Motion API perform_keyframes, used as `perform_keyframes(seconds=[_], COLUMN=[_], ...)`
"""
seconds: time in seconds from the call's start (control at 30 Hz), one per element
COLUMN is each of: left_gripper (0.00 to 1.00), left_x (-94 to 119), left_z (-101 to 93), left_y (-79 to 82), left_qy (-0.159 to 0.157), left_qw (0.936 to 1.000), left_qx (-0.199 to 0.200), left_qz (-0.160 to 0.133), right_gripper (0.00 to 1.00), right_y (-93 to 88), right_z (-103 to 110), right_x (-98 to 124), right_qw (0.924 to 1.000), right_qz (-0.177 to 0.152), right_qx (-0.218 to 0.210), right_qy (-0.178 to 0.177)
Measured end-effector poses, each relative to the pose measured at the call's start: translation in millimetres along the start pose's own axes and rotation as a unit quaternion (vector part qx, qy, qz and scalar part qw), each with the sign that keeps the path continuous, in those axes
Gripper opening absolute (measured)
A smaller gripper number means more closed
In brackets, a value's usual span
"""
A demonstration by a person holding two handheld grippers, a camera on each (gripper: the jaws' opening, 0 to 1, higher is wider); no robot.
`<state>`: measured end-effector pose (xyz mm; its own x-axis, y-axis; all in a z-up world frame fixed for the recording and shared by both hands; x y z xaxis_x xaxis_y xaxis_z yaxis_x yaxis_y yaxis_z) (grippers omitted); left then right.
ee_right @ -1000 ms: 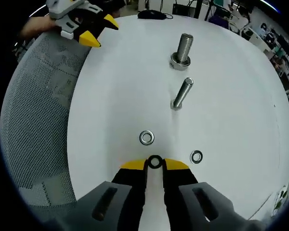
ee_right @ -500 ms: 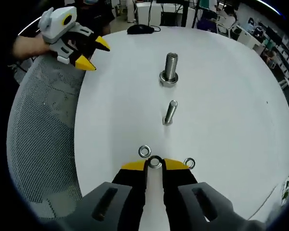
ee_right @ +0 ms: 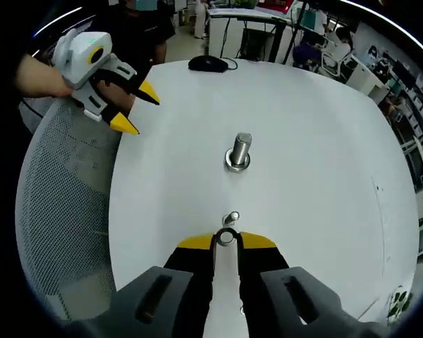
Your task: Place the washer onto the threaded stud by aligning its center hole with the stud, sliding it down to the base, and recovering from edge contact or off-axis alignment until the washer reaches the visible bottom stop.
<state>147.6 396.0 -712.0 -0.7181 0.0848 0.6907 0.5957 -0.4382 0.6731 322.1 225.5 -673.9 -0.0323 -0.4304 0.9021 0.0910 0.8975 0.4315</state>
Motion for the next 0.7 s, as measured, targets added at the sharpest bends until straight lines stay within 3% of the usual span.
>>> perform_keyframes(seconds=[0.33, 0.7], left_gripper=[0.35, 0.34], left_x=[0.3, -0.3], left_z=[1.1, 3.2], left_y=[-0.1, -1.2], left_qy=[0.004, 0.008], left_qw=[1.0, 1.0], left_qx=[0.0, 0.004], left_qz=[-0.001, 0.001], right_gripper=[0.14, 0.14], right_y=[15.2, 14.4], right_z=[-3.2, -4.5], right_x=[-8.9, -17.6], right_qw=[0.9996, 0.9984], right_qz=[0.016, 0.043], right_qx=[0.023, 0.037], right_qy=[0.001, 0.005])
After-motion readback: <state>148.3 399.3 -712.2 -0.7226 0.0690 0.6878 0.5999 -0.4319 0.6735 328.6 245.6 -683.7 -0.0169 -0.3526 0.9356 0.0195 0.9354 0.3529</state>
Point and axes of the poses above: the point that each gripper's makers call its tool centre point, and the gripper's own axes: x roughly backward along the fingers, z roughly to its left, y roughly out of its top, the point moved 6 cm from there along x, roughly backward along the fingers, and after that the axes turned 14 degrees about -x, right-handed, at the moved point
